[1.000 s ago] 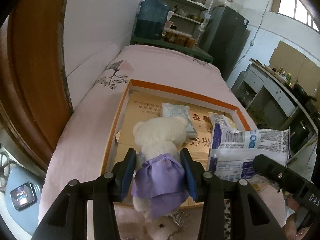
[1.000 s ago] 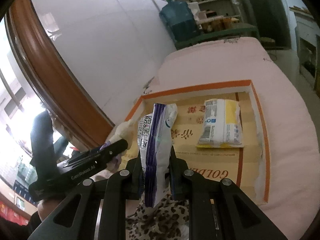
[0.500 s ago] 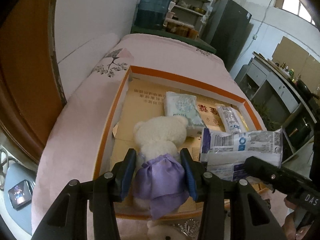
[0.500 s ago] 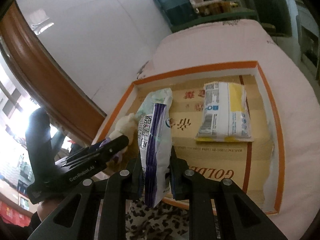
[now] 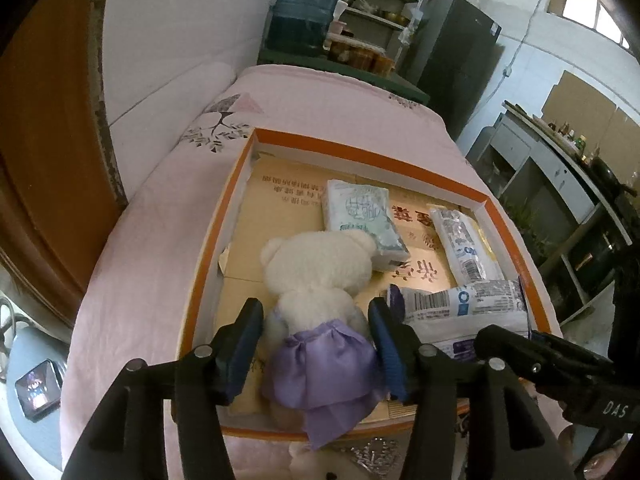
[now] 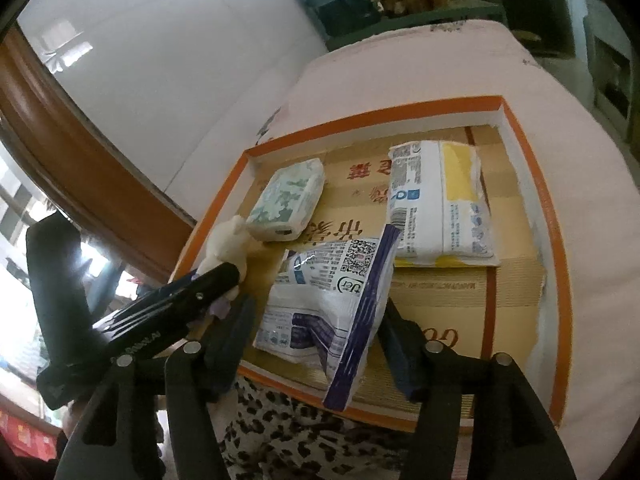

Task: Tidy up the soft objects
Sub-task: 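Lower the teddy bear into the box with the left tool while the right tool releases the packet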

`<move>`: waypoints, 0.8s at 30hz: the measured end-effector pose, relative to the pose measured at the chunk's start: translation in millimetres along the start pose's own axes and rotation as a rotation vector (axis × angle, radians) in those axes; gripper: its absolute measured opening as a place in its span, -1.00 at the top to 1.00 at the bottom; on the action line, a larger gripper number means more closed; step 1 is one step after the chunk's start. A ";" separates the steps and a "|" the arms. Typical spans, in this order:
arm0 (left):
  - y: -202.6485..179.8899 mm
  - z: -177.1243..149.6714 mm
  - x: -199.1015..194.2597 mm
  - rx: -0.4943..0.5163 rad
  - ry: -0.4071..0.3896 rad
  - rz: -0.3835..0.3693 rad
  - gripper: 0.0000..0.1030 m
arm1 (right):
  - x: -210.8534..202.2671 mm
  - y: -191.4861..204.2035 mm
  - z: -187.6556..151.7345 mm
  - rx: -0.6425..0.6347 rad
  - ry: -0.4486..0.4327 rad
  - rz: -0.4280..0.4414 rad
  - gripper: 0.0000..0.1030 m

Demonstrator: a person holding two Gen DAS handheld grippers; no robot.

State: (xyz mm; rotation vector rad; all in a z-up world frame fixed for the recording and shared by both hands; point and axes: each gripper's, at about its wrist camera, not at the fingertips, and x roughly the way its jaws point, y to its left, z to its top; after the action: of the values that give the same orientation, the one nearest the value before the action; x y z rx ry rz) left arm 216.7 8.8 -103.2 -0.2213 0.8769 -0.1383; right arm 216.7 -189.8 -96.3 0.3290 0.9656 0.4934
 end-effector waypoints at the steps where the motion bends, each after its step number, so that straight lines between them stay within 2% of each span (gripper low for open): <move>1: 0.2 0.0 -0.8 -0.003 -0.003 -0.002 -0.08 | -1.3 0.4 -0.4 -0.005 -0.002 -0.009 -0.26; 4: 0.0 0.3 -3.2 -0.001 -0.013 -0.003 -0.10 | -4.7 0.6 -1.7 -0.013 -0.009 -0.031 -0.29; 7: -1.1 0.9 -8.4 0.003 -0.035 -0.002 -0.21 | -5.4 2.0 -2.6 -0.027 -0.013 -0.067 -0.36; 11: 0.4 2.8 -19.2 -0.015 -0.076 -0.010 -0.31 | -9.2 4.0 -4.3 -0.055 -0.026 -0.150 -0.44; 18: -0.9 3.1 -29.7 -0.013 -0.098 -0.014 -0.32 | -10.6 6.9 -8.1 -0.123 -0.025 -0.311 -0.46; 22: -1.5 2.3 -33.6 -0.012 -0.106 -0.021 -0.32 | -12.1 2.6 -9.1 -0.123 -0.026 -0.373 -0.46; 24: -1.0 1.3 -36.3 -0.015 -0.115 -0.026 -0.32 | -15.6 0.7 -9.4 -0.113 -0.030 -0.374 -0.47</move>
State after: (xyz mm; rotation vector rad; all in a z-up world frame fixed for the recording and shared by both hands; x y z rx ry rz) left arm 194.7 15.7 -75.0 -0.2521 0.7609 -0.1417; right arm 201.2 -197.1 -90.1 0.0500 0.9393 0.1996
